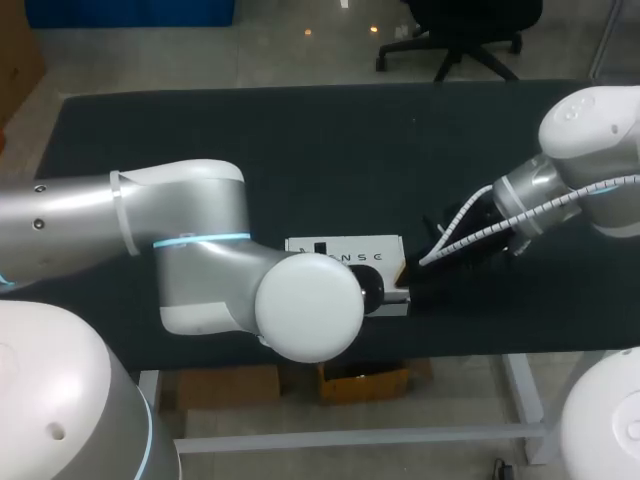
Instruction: Assemble the packaging by folding the flat box into shape, placing the metal phone stand inside, and closing the box properly
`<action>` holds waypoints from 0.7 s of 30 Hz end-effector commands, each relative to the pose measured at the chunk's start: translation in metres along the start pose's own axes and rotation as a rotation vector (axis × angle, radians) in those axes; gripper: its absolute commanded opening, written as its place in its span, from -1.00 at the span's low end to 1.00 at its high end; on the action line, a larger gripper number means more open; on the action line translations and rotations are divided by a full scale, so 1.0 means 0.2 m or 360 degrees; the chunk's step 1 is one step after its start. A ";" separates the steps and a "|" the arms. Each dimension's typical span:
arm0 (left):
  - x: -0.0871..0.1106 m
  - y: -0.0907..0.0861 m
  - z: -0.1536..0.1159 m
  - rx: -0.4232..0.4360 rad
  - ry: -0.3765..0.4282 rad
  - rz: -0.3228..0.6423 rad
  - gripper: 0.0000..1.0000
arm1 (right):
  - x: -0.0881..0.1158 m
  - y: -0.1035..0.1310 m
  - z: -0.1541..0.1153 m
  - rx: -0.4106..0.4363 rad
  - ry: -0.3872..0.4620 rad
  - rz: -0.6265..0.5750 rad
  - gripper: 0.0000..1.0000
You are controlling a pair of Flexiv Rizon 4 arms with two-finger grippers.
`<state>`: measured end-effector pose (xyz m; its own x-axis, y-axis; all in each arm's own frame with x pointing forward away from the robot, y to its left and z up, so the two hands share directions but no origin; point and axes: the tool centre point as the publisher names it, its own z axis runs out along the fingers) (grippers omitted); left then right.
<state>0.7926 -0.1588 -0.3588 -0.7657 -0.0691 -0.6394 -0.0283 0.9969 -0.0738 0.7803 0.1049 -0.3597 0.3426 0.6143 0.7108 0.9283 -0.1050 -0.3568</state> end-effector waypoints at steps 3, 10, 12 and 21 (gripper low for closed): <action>0.00 0.04 -0.05 0.0033 -0.0022 -0.0004 -0.11 | -0.01 0.01 0.00 0.0004 0.0006 0.0001 -1.00; -0.01 0.07 -0.14 0.0100 -0.0061 -0.0032 -0.10 | -0.01 0.01 0.00 0.0003 0.0009 0.0002 -1.00; -0.02 0.08 -0.17 0.0130 -0.0070 -0.0055 -0.12 | -0.01 0.01 0.00 0.0001 0.0008 0.0002 -1.00; -0.07 0.12 -0.27 0.0200 0.0034 -0.0193 -1.00 | -0.01 0.01 0.00 0.0000 0.0010 0.0005 -1.00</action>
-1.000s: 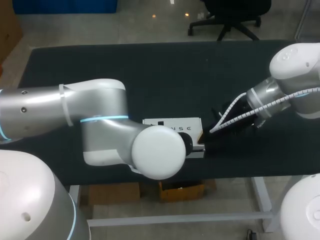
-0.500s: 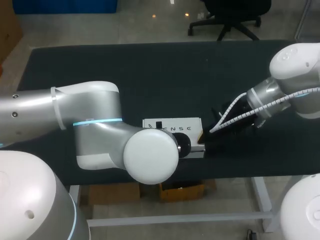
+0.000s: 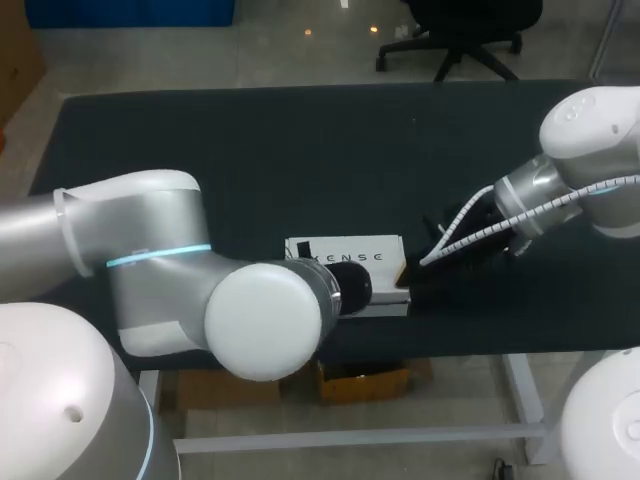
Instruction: Assemble the packaging by folding the flat box into shape, placing the metal phone stand inside, and closing the box properly
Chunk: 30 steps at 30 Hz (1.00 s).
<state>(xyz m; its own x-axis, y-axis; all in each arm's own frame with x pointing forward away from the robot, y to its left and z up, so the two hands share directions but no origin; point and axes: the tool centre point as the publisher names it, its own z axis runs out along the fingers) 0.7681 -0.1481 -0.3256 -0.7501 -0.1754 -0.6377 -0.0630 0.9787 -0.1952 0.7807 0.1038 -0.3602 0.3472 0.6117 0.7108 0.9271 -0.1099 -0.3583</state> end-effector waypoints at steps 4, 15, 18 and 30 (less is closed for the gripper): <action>-0.09 0.08 -0.06 0.0105 0.0125 -0.0082 -1.00 | -0.01 0.01 0.00 0.0004 0.0006 -0.0002 -1.00; -0.08 0.08 0.10 0.0060 0.0274 -0.0181 -1.00 | -0.01 0.01 0.00 0.0003 0.0003 -0.0001 -1.00; -0.08 0.10 0.13 0.0047 0.0313 -0.0208 -1.00 | 0.00 0.01 0.00 0.0002 0.0003 -0.0001 -1.00; -0.05 0.13 0.16 0.0023 0.0346 -0.0246 -1.00 | 0.00 0.01 0.01 0.0005 -0.0001 0.0004 -1.00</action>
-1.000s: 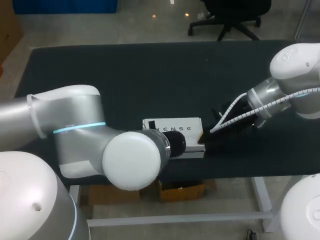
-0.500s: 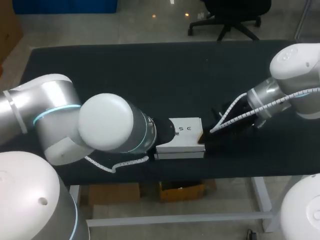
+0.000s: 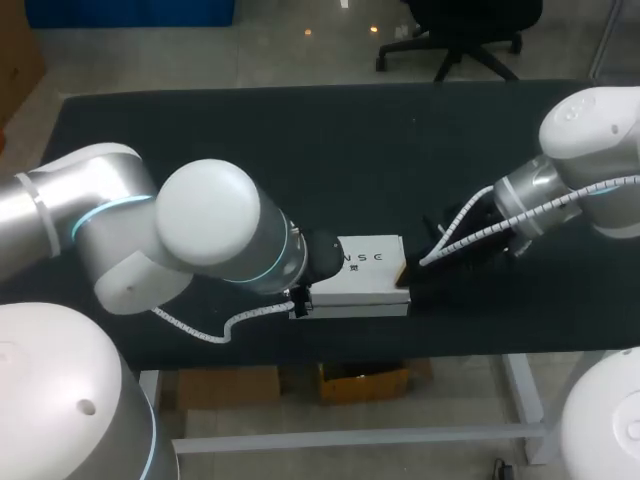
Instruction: Assemble the packaging by folding the flat box into shape, placing the metal phone stand inside, and closing the box properly
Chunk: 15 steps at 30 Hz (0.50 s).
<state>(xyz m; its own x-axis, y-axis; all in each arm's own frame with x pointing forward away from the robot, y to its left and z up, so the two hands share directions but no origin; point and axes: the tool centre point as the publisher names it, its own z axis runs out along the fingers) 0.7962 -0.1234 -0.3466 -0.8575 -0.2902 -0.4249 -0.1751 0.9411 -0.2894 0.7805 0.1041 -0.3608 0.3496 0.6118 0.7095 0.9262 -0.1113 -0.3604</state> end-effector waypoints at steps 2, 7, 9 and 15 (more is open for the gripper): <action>0.01 0.01 0.01 -0.0005 0.0002 -0.0013 -1.00 | 0.00 0.01 0.00 0.0004 -0.0001 0.0001 -1.00; 0.01 0.03 0.01 -0.0004 0.0013 -0.0039 -1.00 | -0.01 0.01 0.01 0.0005 0.0000 0.0010 -1.00; 0.01 0.04 0.00 -0.0004 0.0013 -0.0044 -1.00 | -0.01 0.01 0.01 0.0004 0.0000 0.0013 -1.00; 0.02 0.05 0.01 -0.0008 0.0022 -0.0054 -1.00 | -0.02 0.01 0.01 0.0003 -0.0003 0.0020 -1.00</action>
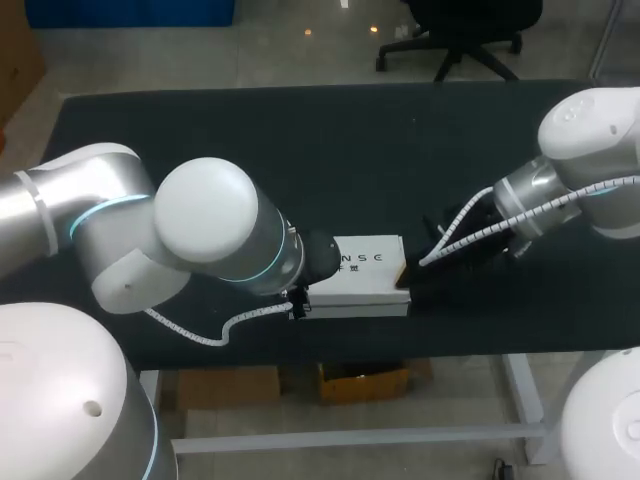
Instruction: Assemble the packaging by folding the flat box into shape, placing the metal phone stand inside, and closing the box properly
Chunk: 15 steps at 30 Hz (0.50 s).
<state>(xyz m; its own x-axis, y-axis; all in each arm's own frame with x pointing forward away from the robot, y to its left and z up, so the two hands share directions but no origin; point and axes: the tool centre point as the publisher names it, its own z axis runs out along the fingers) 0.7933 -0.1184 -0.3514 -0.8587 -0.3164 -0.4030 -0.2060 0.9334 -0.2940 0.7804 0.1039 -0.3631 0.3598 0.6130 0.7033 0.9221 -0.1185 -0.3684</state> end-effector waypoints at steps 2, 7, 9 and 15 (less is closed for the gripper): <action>0.01 0.02 0.00 0.0007 0.0001 -0.0009 -1.00 | -0.01 0.01 0.00 0.0004 0.0002 0.0004 -1.00; 0.01 0.03 0.00 0.0008 0.0005 -0.0016 -1.00 | -0.01 0.01 0.00 0.0002 -0.0001 0.0004 -1.00; 0.01 0.03 0.01 0.0007 0.0008 -0.0019 -1.00 | 0.00 0.01 0.00 0.0002 -0.0002 0.0004 -1.00; 0.02 0.04 0.04 0.0001 0.0027 -0.0030 -1.00 | -0.02 0.02 0.01 0.0005 -0.0003 0.0019 -1.00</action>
<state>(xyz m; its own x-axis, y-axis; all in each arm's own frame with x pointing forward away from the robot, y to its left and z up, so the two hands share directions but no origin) 0.7906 -0.1127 -0.3572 -0.8625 -0.3312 -0.3827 -0.2231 0.9275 -0.3000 0.7805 0.1042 -0.3646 0.3685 0.6150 0.6972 0.9184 -0.1246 -0.3755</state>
